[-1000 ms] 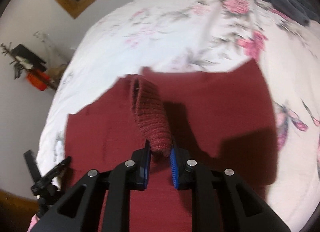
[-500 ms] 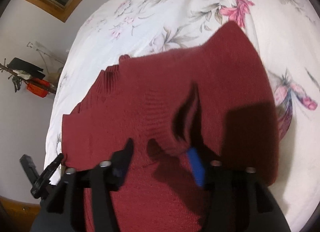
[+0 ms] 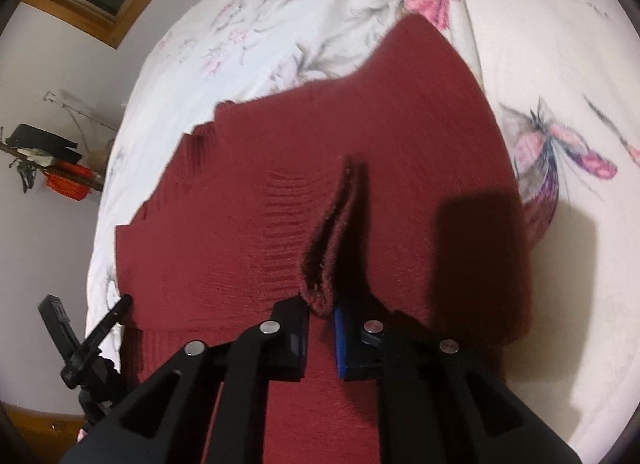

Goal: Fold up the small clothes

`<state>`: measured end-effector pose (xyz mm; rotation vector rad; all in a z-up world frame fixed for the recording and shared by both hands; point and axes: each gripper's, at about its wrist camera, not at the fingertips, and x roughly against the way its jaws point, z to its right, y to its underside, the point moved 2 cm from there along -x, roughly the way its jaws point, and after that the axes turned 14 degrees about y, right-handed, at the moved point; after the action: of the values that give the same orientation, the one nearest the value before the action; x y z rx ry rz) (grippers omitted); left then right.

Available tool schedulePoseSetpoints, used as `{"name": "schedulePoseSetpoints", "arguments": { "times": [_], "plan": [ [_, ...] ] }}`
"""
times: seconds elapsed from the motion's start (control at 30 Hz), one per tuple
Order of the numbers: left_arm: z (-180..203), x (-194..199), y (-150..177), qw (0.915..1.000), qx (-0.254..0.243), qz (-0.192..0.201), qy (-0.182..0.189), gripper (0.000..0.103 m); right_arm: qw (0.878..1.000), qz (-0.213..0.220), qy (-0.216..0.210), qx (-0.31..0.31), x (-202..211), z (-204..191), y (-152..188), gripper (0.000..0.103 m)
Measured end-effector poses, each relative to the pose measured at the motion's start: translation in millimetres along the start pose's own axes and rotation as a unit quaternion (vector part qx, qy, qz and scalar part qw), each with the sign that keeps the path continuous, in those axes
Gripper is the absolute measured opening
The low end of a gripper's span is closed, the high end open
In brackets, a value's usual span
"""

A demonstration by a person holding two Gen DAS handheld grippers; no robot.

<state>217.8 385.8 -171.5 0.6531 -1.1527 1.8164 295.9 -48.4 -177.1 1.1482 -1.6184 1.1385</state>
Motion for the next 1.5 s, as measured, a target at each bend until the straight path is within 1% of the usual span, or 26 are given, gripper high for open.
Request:
{"name": "schedulePoseSetpoints", "arguments": {
  "times": [0.1,0.13,0.17,0.23,0.3,0.33,0.37,0.43,0.47,0.5,0.53,0.6,0.63,0.7,0.77,0.8,0.83,0.87,1.03,1.1,1.2,1.3,1.4,1.5],
  "plan": [
    [-6,1,-2,0.9996,0.024,-0.004,0.013,0.048,1.000,-0.004,0.000,-0.003,-6,2,2,0.009],
    [-7,4,-3,0.9992,0.036,-0.004,0.019,0.047,1.000,-0.002,-0.006,-0.005,-2,4,3,0.011],
    [-8,10,-4,0.9985,0.049,-0.003,0.026,0.047,1.000,0.001,-0.013,-0.010,4,6,5,0.016],
    [-9,27,0,0.9967,0.071,0.000,0.039,0.047,1.000,0.016,-0.020,-0.016,23,12,12,0.021],
    [-8,46,8,0.9960,0.075,0.005,0.048,0.047,0.999,0.045,-0.024,-0.009,58,22,32,0.027],
    [-7,62,18,0.9962,0.072,0.004,0.049,0.048,0.998,0.053,-0.025,-0.005,70,26,42,0.032],
    [-7,73,28,0.9966,0.069,0.000,0.046,0.049,0.998,0.062,-0.026,0.003,87,32,60,0.036],
    [-7,101,58,0.9971,0.062,-0.014,0.040,0.049,0.997,0.067,-0.020,0.019,112,46,99,0.038],
    [-8,113,72,0.9970,0.063,-0.021,0.039,0.050,0.997,0.065,-0.017,0.025,123,55,122,0.043],
    [-10,125,88,0.9967,0.065,-0.030,0.039,0.052,0.998,0.062,-0.013,0.029,133,66,148,0.045],
    [-13,139,108,0.9958,0.070,-0.042,0.042,0.053,0.998,0.059,-0.013,0.030,140,73,165,0.048],
    [-16,157,137,0.9945,0.073,-0.060,0.045,0.053,0.998,0.048,-0.016,0.029,156,95,215,0.048],
    [-16,168,154,0.9940,0.071,-0.070,0.046,0.053,0.998,0.048,-0.015,0.027,161,101,231,0.049],
    [-14,180,178,0.9942,0.061,-0.078,0.042,0.055,0.998,0.048,-0.015,0.026,170,112,263,0.049],
    [-11,187,199,0.9939,0.051,-0.087,0.044,0.057,0.998,0.047,-0.022,0.023,172,119,280,0.052],
    [-10,188,206,0.9934,0.052,-0.091,0.047,0.057,0.998,0.040,-0.037,0.017,171,121,289,0.053],
    [-9,188,214,0.9924,0.055,-0.096,0.054,0.057,0.998,0.034,-0.049,0.014,169,122,293,0.057],
    [-9,188,220,0.9918,0.058,-0.098,0.058,0.057,0.998,0.027,-0.062,0.011,164,122,297,0.058],
    [-15,177,239,0.9900,0.071,-0.114,0.043,0.057,0.999,0.003,-0.047,0.017,141,120,305,0.058],
    [-20,172,245,0.9889,0.080,-0.119,0.038,0.057,0.999,-0.007,-0.043,0.008,132,123,308,0.058],
    [-23,171,251,0.9886,0.083,-0.117,0.044,0.057,0.999,-0.021,-0.046,-0.009,124,131,316,0.058],
    [-21,170,254,0.9889,0.078,-0.118,0.045,0.057,0.998,-0.031,-0.061,-0.009,119,132,321,0.058],
    [-15,168,254,0.9872,0.078,-0.124,0.062,0.056,0.996,-0.034,-0.079,-0.007,115,128,325,0.057],
    [-12,168,257,0.9851,0.084,-0.127,0.080,0.056,0.993,-0.038,-0.116,-0.006,112,118,324,0.051]
  ]
}}
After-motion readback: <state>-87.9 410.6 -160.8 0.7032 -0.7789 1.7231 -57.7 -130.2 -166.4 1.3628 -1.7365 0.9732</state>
